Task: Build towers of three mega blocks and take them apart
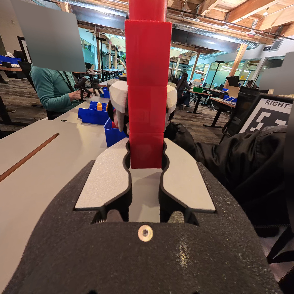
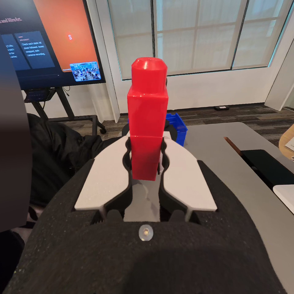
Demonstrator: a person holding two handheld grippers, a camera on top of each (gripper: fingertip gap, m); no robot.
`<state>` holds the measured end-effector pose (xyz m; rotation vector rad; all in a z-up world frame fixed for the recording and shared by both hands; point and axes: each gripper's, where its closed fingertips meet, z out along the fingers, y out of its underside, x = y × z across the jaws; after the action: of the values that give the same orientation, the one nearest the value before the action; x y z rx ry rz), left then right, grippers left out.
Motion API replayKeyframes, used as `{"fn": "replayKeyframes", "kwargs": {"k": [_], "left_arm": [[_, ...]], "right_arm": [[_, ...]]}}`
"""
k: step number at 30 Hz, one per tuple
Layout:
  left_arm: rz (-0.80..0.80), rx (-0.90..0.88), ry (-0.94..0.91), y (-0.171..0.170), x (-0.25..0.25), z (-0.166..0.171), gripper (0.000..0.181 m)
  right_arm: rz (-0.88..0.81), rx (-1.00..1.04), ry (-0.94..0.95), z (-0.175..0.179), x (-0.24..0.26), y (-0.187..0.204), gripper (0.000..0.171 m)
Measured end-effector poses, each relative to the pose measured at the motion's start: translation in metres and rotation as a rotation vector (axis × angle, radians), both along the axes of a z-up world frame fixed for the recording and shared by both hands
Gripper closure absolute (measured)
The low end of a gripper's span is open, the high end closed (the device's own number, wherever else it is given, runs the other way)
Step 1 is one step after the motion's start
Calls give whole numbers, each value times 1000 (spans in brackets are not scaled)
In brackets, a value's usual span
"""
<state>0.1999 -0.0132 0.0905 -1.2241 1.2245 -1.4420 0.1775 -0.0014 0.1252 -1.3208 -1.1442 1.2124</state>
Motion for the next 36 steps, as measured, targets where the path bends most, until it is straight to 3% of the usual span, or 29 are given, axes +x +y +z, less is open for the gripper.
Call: {"fn": "replayKeyframes", "kwargs": {"k": [4, 7, 10, 14, 19, 21, 24, 29, 36], "left_arm": [[12, 13, -9, 2, 2, -1, 145], [45, 9, 20, 4, 4, -4, 112], [64, 41, 44, 3, 3, -4, 106], [68, 35, -28, -4, -6, 17, 112], [64, 64, -60, -12, -11, 28, 116], [59, 68, -58, -16, -9, 29, 117], [52, 80, -45, -20, -6, 27, 117], [49, 91, -20, -25, 1, 22, 119], [46, 110, 7, -30, 10, 16, 120]], "right_arm": [[-6, 5, -17, -2, 2, 1, 136], [-46, 19, 10, 3, 8, 5, 136], [-148, 32, 65, 16, 34, 4, 136], [-538, 156, 71, 34, 125, -13, 136], [-1203, 259, -63, 36, 319, -63, 136], [-1327, 186, -48, 13, 377, -85, 136], [-1360, 19, 41, -40, 419, -96, 136], [-1364, -182, 16, -129, 437, -75, 135], [-1395, -295, -230, -193, 441, -53, 136]]}}
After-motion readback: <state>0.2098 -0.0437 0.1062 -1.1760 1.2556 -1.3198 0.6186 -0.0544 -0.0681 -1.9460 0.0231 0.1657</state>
